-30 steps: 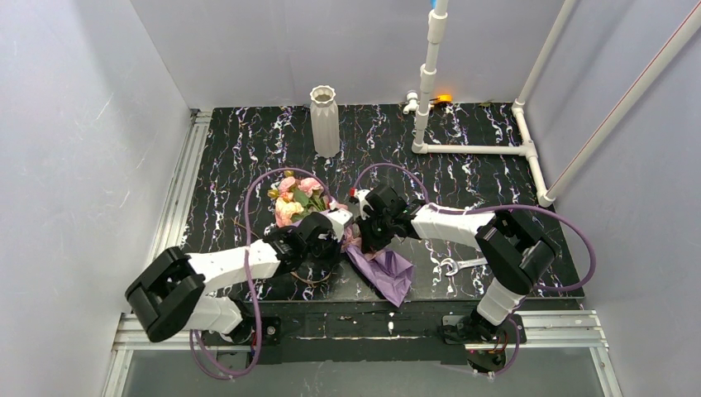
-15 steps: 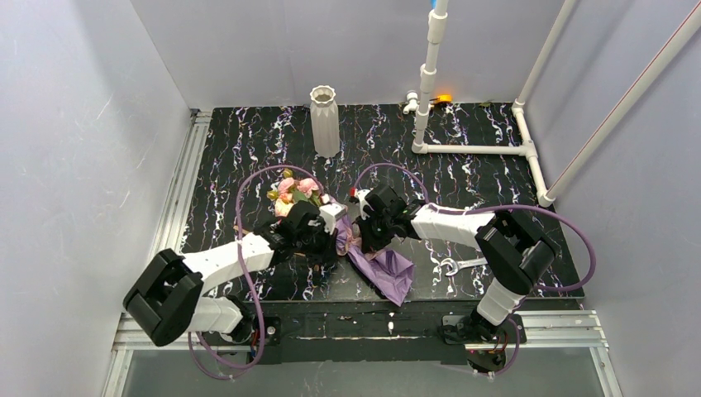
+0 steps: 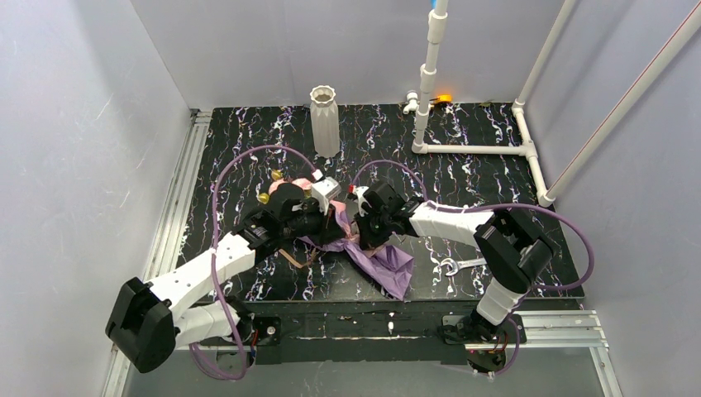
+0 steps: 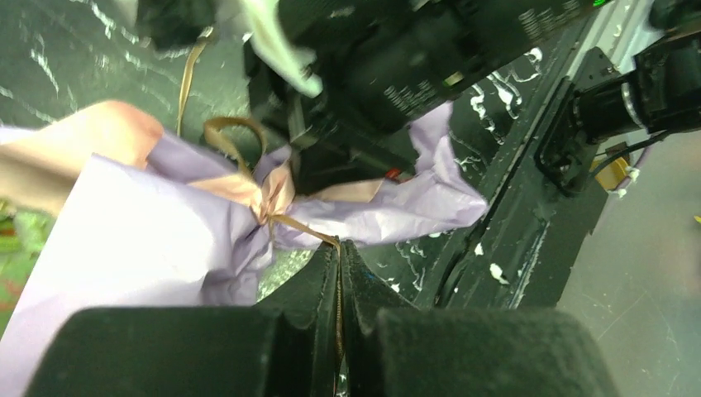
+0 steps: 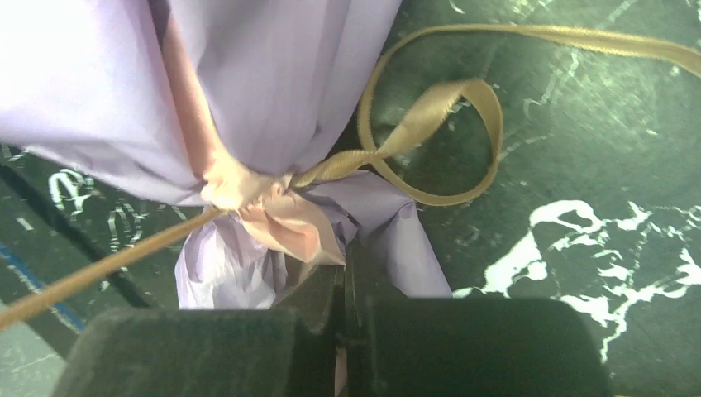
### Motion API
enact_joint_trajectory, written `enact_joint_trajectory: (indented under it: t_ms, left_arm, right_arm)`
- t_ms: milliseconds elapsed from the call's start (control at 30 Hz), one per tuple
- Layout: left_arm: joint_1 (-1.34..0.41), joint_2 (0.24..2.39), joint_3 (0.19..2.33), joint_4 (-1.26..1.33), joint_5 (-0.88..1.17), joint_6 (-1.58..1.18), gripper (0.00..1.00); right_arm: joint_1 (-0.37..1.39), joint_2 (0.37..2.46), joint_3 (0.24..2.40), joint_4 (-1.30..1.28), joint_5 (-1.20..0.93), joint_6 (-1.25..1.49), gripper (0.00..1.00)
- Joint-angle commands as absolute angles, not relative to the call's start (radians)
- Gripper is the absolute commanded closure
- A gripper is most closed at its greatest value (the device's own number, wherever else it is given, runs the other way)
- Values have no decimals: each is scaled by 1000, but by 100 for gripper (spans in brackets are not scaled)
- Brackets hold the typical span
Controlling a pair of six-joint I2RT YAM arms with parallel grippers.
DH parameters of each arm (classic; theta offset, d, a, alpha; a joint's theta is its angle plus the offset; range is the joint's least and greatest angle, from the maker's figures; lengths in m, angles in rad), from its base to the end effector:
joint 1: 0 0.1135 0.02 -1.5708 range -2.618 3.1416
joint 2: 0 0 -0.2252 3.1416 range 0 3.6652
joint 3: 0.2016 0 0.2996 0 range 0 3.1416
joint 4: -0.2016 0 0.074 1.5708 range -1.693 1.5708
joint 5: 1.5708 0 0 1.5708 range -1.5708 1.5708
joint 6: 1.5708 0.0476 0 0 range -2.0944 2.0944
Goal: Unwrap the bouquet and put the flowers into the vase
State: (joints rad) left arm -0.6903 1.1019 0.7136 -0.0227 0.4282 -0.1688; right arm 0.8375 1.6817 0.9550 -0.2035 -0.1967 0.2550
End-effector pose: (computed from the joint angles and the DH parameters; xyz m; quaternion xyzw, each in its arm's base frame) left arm 0.2343 -0.2191 0.2119 0.3232 0.7598 -0.3846 0.4128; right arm 0.2449 0.2858 0.0904 -0.3008 0.8959 0.2424 0.2193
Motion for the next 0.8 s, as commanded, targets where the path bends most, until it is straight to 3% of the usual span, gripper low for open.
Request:
enact_joint_trajectory:
  t_ms: [0,133,267,400,567,700,733,767]
  left_arm:
    - [-649,1116,627,7,497,-206,100]
    - [-645,1199,605,-61,492,-146,100]
    - [-645,1082,687,-22,574,-72,100]
    - [-538,1048,837,20,577,-240,100]
    - [-482,1046,678,-32,392,-162,100]
    - [-422,1051,662,-59,371,-74,100]
    - [-422,1039,666,-52,365,-45,95]
    - [-422,1023,674,-44,375,5,76]
  right_arm:
    - [819,1726,928,-289,-66,226,99]
    - [819,1722,922,-290,-66,227,99]
    - [819,1721,919,-291,-64,229,99]
    - [818,1720,916,-297,-61,223,99]
    - [818,1712,901,-292,-63,222,99]
    - [818,1702,903,-287,-79,227,99]
    - [818,1701,905,-284,-89,228,99]
    - [818,1701,906,-280,-96,232,99]
